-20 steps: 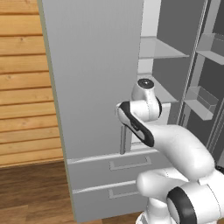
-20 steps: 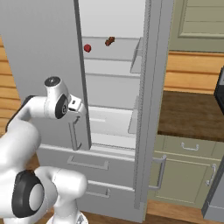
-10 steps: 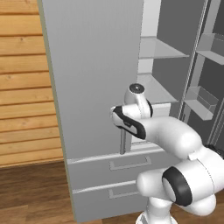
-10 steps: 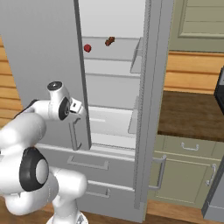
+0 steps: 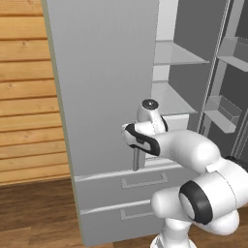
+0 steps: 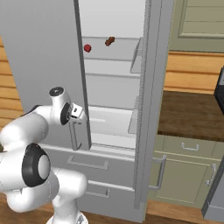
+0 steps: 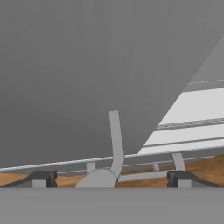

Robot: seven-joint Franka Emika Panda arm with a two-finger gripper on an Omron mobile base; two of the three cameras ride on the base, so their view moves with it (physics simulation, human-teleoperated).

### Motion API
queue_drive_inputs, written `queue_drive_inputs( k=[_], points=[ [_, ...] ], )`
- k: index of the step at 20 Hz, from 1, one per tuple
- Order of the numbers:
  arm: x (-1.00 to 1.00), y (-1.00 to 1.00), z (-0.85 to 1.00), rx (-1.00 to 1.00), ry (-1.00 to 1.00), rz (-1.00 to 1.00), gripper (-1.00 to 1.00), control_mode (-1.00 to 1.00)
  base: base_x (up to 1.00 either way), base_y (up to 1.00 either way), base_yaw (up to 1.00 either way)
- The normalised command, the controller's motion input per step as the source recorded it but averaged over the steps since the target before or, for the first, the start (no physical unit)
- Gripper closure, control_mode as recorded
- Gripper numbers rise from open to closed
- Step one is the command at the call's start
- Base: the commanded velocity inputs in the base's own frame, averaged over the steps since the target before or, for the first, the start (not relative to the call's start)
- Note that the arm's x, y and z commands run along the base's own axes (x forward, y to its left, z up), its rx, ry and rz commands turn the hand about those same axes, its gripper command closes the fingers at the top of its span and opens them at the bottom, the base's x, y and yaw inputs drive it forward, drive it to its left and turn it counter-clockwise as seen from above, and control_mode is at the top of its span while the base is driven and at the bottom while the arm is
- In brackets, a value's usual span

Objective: Take the strawberry from the fridge and place it on top of the pancake, located on the dining counter.

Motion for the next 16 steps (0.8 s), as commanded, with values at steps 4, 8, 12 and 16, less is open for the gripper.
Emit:
queue_drive_inputs(
  k=[4,8,12,16],
  points=[
    [0.00,0.00,-0.26,0.00,0.00,0.00,-1.00,-1.00,0.00,0.00,0.00],
    [0.03,0.00,-0.13,0.00,0.00,0.00,-1.00,-1.00,0.00,0.00,0.00],
    [0.22,0.00,-0.09,0.00,0.00,0.01,-1.00,-1.00,0.00,0.00,0.00],
    [0.27,0.00,-0.14,0.00,0.00,0.01,1.00,-1.00,0.00,0.00,0.00]
  ],
)
